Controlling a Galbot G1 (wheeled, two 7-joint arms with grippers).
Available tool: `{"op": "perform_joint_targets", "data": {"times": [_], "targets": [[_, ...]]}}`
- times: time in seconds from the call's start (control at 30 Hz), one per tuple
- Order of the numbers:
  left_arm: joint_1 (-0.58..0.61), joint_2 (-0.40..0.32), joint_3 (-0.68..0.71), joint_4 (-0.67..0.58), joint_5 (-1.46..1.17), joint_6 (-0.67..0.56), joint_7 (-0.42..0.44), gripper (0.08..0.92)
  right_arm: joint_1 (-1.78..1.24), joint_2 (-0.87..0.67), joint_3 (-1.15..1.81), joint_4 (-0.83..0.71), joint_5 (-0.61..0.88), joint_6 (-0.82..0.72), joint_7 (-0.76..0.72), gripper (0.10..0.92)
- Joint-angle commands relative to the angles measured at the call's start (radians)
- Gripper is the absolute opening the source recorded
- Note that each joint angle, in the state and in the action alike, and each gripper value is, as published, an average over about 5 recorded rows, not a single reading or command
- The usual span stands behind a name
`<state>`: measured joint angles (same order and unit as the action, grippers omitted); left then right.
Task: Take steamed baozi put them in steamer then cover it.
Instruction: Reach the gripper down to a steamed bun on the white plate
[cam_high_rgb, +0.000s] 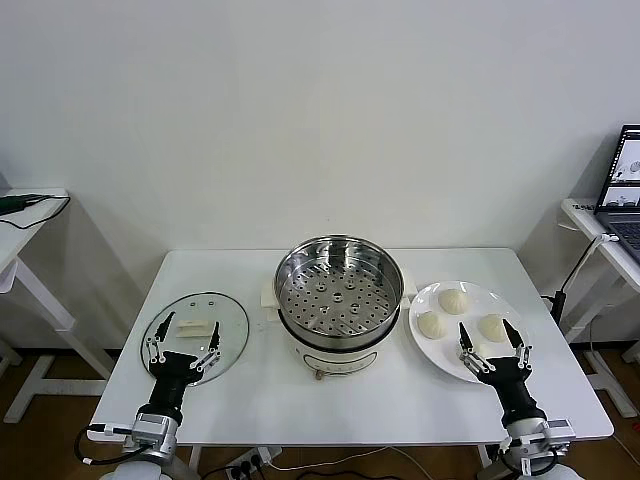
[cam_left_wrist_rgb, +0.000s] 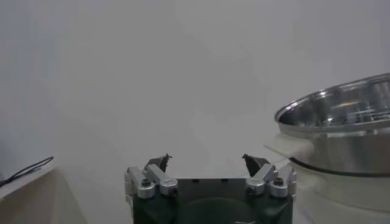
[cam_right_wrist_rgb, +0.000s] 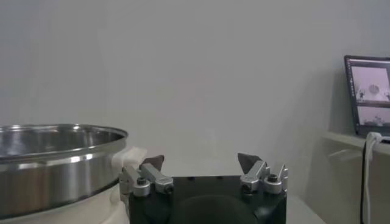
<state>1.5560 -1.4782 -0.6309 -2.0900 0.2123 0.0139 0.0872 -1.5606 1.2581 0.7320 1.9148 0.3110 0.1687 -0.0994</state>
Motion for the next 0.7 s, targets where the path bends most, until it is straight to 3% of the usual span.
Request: {"op": "perform_joint_targets", "data": {"times": [0.03,0.2,0.4,0.7], "targets": [[-0.001,0.002,-0.001,0.001,0.001,-0.001,0.001,0.823,0.034,-0.012,0.005,-0.020,-0.006,-0.008,-0.007,0.823],[-0.001,0.020,-0.004,0.004,0.000,-0.010,0.003,0.823,0.120,-0.102,0.030,-0.067,-0.074,-0.072,-0.016,0.823],[-0.004,0.038,-0.004,0.019,-0.009,-0.027,0.012,0.823,0.297,-0.341,-0.017,-0.183,-0.327,-0.182,-0.053,0.823],[-0.010,0.055,-0.007,0.026,-0.023,-0.031,0.019,0.823,0.680,-0.706,-0.404,-0.413,-0.535,-0.274,-0.391,0.823]]}}
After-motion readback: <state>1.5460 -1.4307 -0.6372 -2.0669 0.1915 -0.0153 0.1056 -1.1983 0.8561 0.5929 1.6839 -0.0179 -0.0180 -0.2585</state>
